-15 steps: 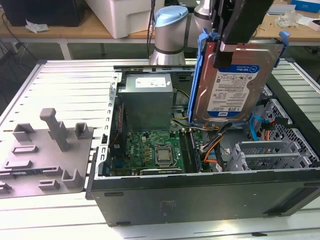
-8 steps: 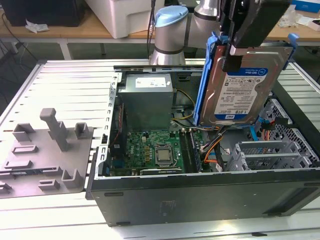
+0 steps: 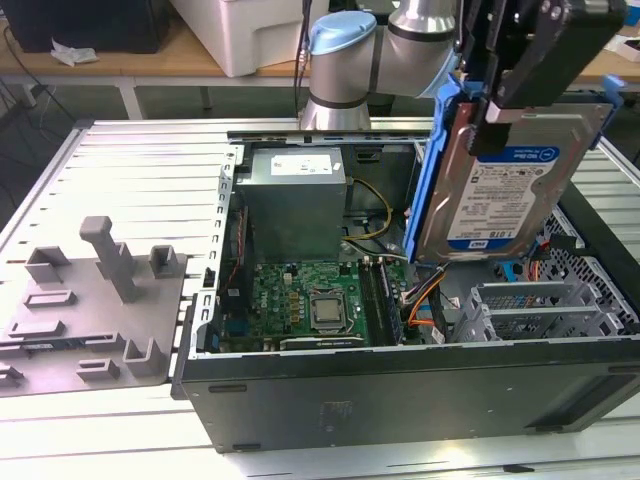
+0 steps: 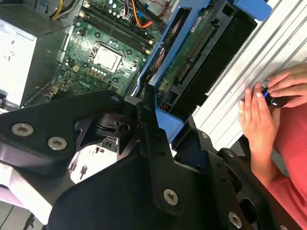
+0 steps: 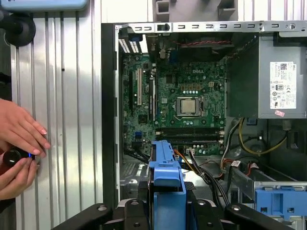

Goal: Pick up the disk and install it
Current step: 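Insert the disk into the insertion slot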

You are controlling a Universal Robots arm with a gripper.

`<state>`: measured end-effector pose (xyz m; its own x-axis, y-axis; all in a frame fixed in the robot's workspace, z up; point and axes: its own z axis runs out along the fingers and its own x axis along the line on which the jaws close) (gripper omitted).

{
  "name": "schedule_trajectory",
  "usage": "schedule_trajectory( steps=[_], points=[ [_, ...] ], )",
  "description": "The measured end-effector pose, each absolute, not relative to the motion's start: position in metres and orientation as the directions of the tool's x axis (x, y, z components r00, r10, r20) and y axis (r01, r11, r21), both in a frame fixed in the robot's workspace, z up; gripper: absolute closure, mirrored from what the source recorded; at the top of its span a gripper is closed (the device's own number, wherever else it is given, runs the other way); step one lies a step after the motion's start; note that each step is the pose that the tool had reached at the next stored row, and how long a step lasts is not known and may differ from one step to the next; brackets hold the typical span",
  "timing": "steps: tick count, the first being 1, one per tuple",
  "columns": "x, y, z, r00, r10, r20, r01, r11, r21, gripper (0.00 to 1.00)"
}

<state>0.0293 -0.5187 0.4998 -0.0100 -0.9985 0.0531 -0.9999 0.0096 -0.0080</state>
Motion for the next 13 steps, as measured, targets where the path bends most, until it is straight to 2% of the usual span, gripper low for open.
schedule_trajectory(
  steps=[13],
  points=[
    [0.064, -0.541, 0.496, -0.007, -0.999, 0.035, -1.000, 0.006, -0.008, 0.64]
  ],
)
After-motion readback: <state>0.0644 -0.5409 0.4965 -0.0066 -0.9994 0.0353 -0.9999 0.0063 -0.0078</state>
